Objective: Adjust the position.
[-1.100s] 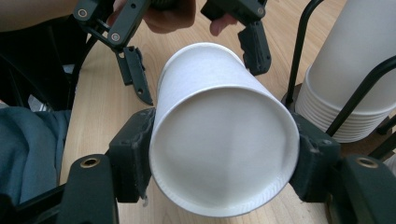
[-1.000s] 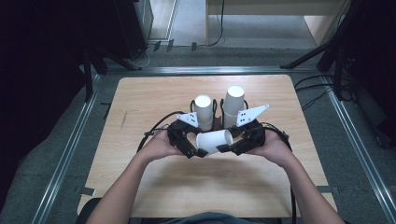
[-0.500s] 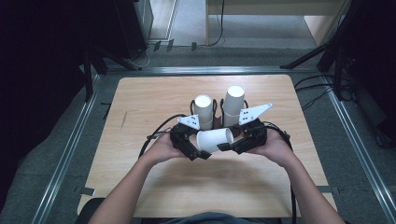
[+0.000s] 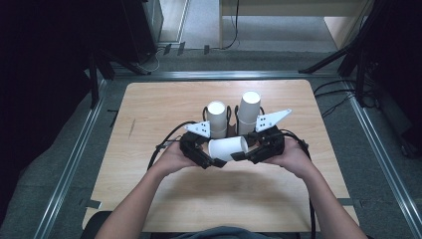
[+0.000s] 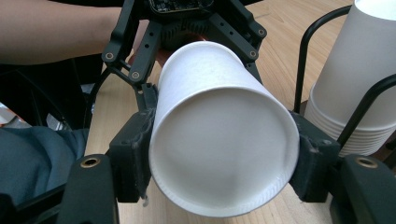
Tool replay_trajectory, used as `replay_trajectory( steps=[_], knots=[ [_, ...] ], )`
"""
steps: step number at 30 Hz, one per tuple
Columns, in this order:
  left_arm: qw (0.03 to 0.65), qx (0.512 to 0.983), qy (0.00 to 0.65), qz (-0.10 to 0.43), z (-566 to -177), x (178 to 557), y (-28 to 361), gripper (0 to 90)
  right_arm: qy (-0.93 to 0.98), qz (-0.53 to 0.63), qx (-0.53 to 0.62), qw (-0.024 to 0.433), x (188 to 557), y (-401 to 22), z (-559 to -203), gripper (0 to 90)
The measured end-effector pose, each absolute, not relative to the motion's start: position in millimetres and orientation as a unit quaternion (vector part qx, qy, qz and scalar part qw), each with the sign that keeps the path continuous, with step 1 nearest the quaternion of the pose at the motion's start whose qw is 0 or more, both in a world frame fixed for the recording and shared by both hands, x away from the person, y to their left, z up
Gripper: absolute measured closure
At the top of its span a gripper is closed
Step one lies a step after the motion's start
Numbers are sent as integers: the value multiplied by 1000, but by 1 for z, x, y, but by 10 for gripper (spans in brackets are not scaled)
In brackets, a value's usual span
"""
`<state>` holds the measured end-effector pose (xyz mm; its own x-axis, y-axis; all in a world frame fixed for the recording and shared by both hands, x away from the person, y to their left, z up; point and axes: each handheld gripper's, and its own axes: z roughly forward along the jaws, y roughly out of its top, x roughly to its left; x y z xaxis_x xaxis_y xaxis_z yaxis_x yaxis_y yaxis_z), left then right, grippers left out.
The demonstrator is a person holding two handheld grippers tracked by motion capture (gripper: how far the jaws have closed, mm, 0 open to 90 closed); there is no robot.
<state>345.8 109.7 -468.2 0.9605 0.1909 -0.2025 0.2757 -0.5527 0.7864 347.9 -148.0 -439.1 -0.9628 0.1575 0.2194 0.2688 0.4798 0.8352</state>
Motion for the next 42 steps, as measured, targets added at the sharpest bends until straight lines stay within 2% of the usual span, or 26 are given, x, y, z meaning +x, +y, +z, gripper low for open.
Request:
replay_trajectory(
  steps=[8,9,12,25,42],
  knots=[
    [450,880,137,-58,-468,349,113,238,-861,-491,-122,48,347,-146,-440,326],
    [436,887,144,-56,-466,351,115,237,-863,-489,-122,40,346,-146,-440,289],
    [427,890,150,-55,-462,353,118,237,-865,-483,-130,30,347,-148,-440,261],
    [397,904,157,-37,-440,356,128,236,-879,-459,-132,17,347,-146,-445,250],
    [305,944,121,-29,-432,365,117,236,-891,-437,-122,4,344,-141,-450,236]
  ],
)
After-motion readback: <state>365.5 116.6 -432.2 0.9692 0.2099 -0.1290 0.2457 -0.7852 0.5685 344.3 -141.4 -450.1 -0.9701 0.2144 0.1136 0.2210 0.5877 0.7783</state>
